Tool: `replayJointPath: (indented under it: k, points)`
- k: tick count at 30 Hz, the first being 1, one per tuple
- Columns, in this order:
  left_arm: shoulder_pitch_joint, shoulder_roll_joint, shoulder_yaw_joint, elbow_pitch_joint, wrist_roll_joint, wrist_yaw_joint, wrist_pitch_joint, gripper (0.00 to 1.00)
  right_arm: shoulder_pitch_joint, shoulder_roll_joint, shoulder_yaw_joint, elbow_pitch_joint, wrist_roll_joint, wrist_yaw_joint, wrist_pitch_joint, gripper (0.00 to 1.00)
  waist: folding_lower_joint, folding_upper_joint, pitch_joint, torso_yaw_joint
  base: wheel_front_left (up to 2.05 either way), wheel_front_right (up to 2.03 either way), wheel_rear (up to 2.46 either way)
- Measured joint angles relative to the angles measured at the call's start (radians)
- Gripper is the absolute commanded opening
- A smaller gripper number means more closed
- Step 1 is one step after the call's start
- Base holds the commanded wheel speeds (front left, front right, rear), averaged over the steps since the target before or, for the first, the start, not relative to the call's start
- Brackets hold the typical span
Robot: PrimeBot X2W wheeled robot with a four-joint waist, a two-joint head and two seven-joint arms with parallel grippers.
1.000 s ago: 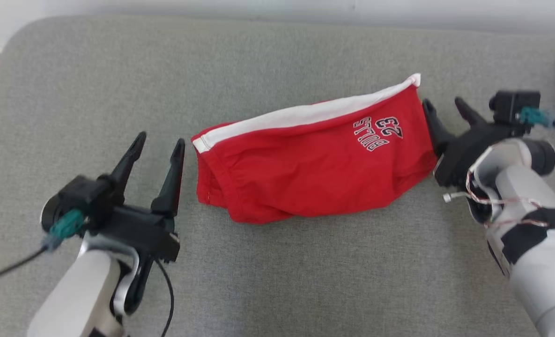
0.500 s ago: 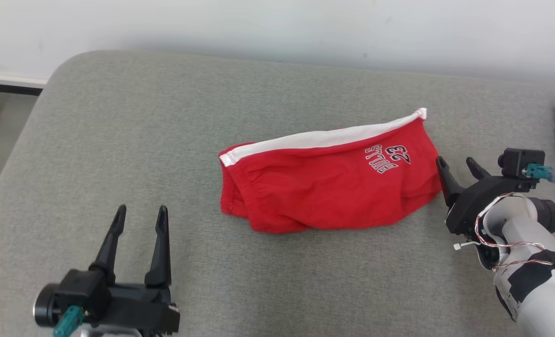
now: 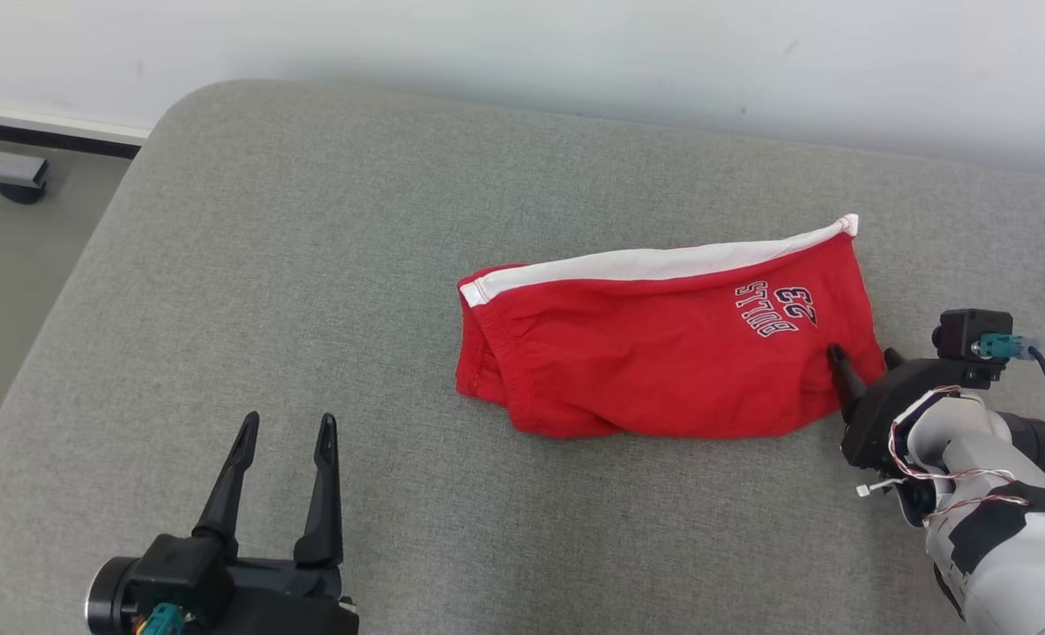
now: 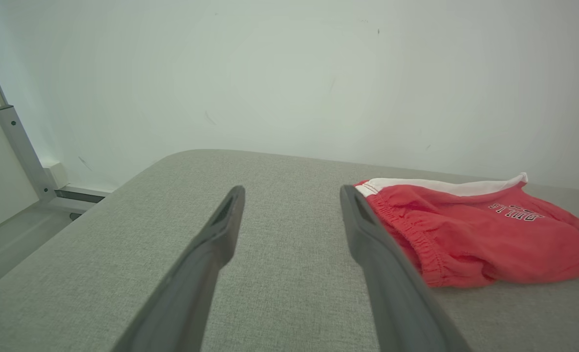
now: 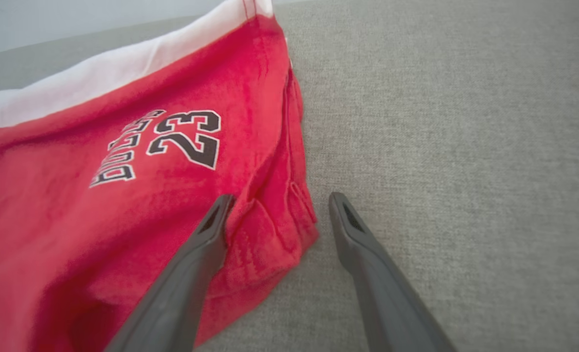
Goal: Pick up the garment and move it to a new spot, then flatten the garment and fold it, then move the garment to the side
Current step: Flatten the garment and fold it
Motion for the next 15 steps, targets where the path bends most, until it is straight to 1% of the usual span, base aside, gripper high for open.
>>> replayJointPath:
  k: [1,2,5,8,12,15]
  points:
    - [-0.001,-0.004,0.002,0.002,0.004,-0.006,0.0,1.0,-0.006,0.003,0.001,0.002,0.0,0.0,-0.002,0.18,0.0,0.0,0.001,0.002,0.0,0.0,0.0]
    - [-0.002,-0.006,0.006,0.005,0.007,-0.007,0.0,1.0,-0.009,0.006,0.002,0.001,0.001,0.0,-0.01,0.0,0.0,0.0,0.001,0.003,0.0,0.0,0.0]
    - [-0.001,-0.013,0.017,0.019,0.015,-0.015,0.0,1.0,-0.007,0.016,0.015,-0.003,0.001,0.0,-0.031,0.0,0.0001,0.0,-0.007,0.0,0.0,0.0,0.0]
    - [0.009,-0.016,0.027,0.035,0.023,-0.023,0.0,1.0,0.003,0.012,0.029,-0.028,0.006,0.0,-0.064,0.0,0.0001,0.0,-0.026,-0.007,0.0,0.0,0.0]
    - [0.033,-0.018,0.038,0.05,0.03,-0.032,0.0,1.0,0.055,-0.001,0.041,-0.087,0.04,0.0,-0.095,0.0,0.0001,0.0,-0.06,-0.024,0.0,0.0,0.0]
    - [0.051,-0.017,0.044,0.054,0.032,-0.034,0.0,1.0,0.109,-0.017,0.053,-0.149,0.08,0.0,-0.097,0.0,-0.0001,-0.0001,-0.085,-0.042,0.0,0.0,0.0]
